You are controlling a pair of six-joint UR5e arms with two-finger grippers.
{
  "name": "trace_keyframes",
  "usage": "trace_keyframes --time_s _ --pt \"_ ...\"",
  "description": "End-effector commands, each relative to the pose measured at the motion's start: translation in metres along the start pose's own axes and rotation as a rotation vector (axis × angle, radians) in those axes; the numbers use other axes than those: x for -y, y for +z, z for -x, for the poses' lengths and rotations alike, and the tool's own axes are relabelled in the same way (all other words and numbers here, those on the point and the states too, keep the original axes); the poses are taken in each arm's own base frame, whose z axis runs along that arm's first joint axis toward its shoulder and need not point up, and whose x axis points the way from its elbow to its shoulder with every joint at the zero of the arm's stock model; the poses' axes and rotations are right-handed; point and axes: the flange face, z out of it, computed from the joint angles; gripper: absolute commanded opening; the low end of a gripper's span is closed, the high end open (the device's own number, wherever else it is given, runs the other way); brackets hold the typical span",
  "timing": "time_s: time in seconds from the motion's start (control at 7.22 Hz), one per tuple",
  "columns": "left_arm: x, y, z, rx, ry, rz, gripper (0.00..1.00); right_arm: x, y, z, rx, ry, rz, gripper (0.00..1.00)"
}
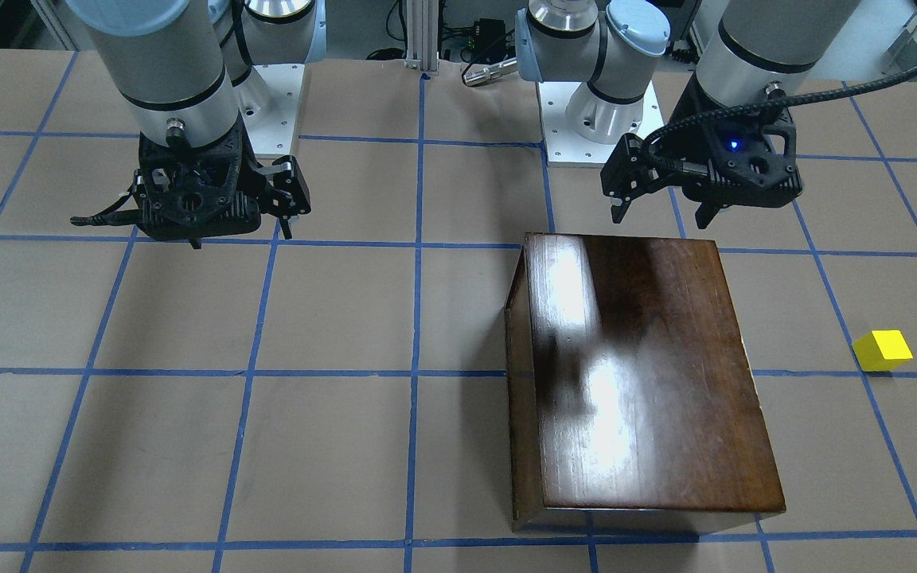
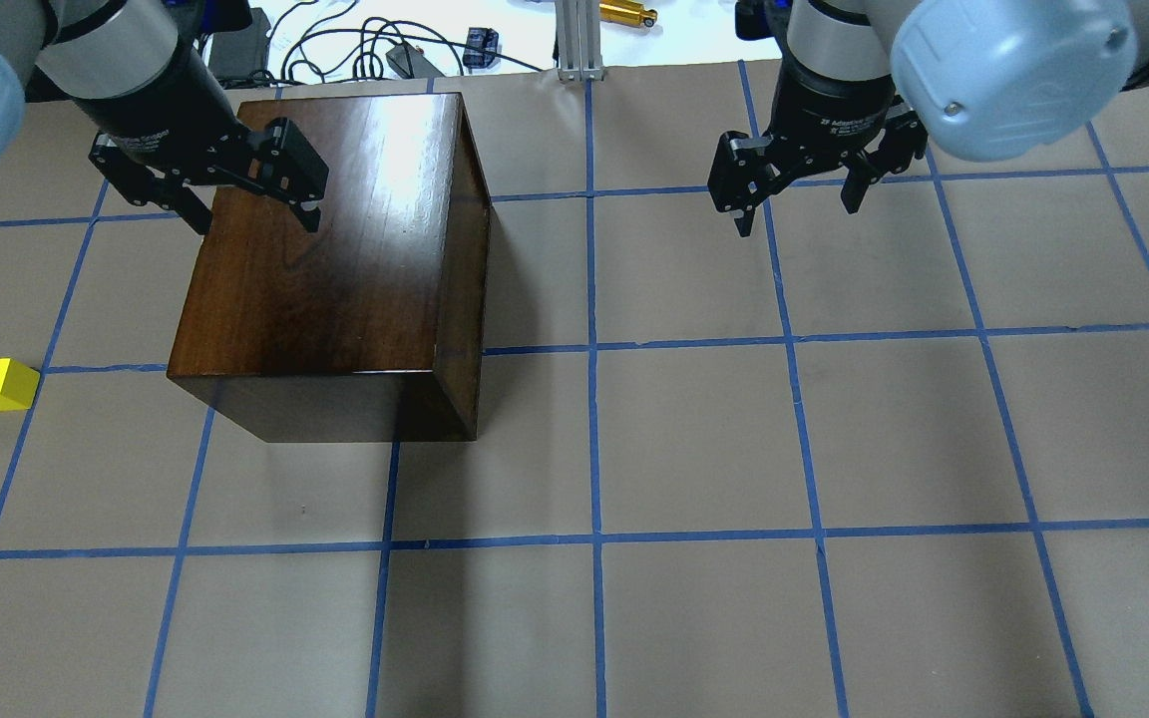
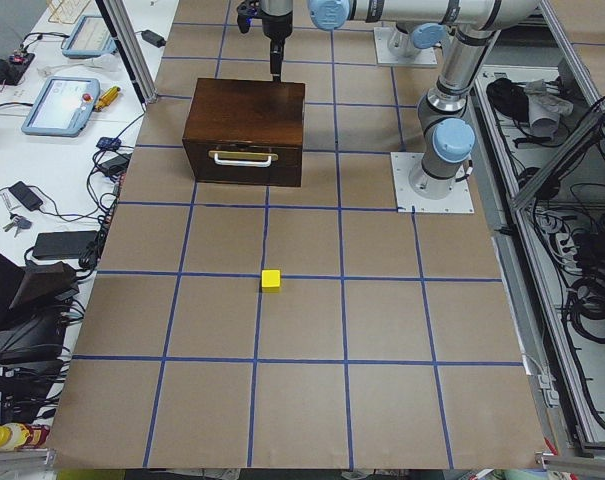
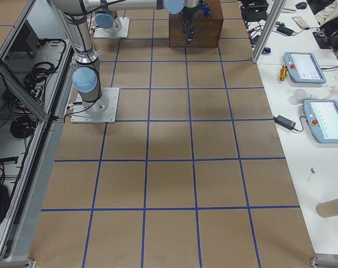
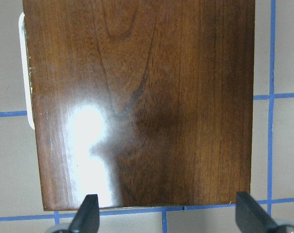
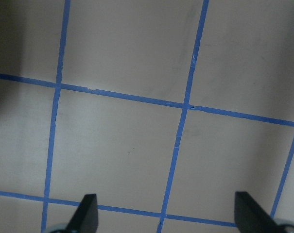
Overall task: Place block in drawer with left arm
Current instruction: 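Raise the left gripper off the cabinet top and move it outward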
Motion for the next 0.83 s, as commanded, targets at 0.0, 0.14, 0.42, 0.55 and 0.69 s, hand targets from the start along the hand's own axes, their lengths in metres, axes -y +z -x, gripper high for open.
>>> trace_keyframes --time_s 0.0,0.14,0.42,0.55,0.69 --pt "-0.0015 -0.0015 0.0000 0.002 0.000 -0.005 1.00 0.0000 0.0000 0.0000 0.000 -0.001 0.000 1.00" --pt "-0.0025 -0.0031 -0.0001 0.002 0.002 -0.008 1.00 0.0000 0.0000 0.0000 0.000 -0.001 0.000 1.00" --pt "-0.0067 -0.0047 0.0011 0.010 0.002 -0.010 1.00 0.0000 0.0000 0.0000 0.000 -0.001 0.000 1.00" --pt "-0.0067 -0.0047 0.0009 0.009 0.002 -0.010 1.00 0.0000 0.0000 0.0000 0.000 -0.001 0.000 1.00" --pt "-0.0067 -0.0047 0.0008 0.007 0.002 -0.011 1.00 0.0000 0.0000 0.0000 0.000 -0.001 0.000 1.00"
